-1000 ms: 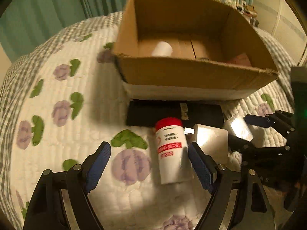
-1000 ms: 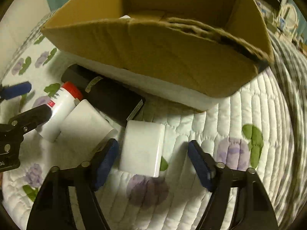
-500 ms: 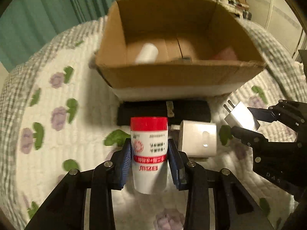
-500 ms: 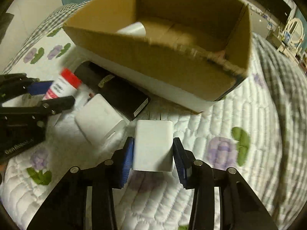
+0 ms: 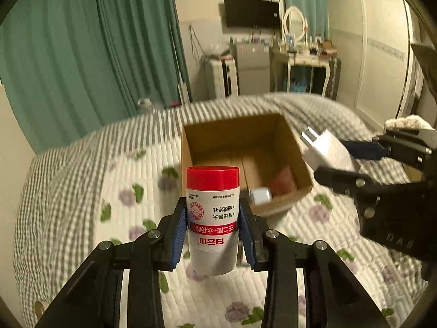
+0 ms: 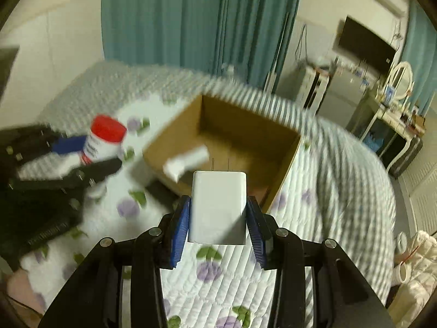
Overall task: Organize rigid objects
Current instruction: 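Place the pill bottle and white block into the box, opening both tools, then grasp the white charger with the right tool and lift it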
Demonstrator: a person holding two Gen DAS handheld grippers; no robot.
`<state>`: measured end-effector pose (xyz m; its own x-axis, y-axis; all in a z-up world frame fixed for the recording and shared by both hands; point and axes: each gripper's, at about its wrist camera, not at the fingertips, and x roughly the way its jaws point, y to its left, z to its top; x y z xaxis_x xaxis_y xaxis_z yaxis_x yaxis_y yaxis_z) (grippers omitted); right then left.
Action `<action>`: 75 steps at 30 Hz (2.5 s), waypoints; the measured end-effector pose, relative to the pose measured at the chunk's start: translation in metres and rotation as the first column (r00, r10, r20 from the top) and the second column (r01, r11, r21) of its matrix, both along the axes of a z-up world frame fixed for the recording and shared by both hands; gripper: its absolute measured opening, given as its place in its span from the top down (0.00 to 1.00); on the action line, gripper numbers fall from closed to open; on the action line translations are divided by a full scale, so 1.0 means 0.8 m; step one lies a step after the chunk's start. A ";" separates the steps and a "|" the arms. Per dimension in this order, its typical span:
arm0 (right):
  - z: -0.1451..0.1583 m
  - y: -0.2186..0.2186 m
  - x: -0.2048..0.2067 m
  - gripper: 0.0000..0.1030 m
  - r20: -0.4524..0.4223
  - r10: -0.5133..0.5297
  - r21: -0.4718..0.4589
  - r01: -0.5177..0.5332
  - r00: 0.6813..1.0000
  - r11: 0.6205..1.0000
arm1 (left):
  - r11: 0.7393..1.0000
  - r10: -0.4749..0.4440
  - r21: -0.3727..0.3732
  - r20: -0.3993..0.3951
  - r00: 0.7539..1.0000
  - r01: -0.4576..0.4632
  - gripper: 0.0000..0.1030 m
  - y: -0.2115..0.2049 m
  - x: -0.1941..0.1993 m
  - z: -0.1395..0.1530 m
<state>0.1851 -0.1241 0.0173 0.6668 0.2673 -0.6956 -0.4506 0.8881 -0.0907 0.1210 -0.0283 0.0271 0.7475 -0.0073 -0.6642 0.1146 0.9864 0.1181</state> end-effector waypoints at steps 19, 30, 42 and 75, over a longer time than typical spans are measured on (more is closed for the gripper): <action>0.008 -0.001 0.164 0.61 0.068 -0.059 0.073 0.054 0.996 0.996 | 0.999 -0.005 -0.047 0.014 1.000 0.005 0.65 -0.024 0.156 -0.028; -0.094 -0.020 0.239 0.61 -0.045 -0.107 0.073 0.110 0.993 0.991 | 0.999 -0.011 -0.050 -0.114 0.993 0.005 0.65 -0.036 0.219 -0.123; -0.076 -0.028 0.245 0.33 -0.052 -0.179 0.080 0.183 0.982 0.980 | 0.999 0.033 -0.011 -0.067 0.997 -0.034 0.29 -0.041 0.199 -0.088; -0.022 0.041 -0.025 0.00 -0.033 -0.215 0.119 0.217 0.976 0.969 | 0.985 0.145 -0.101 0.064 0.987 -0.138 0.13 0.094 -0.024 -0.019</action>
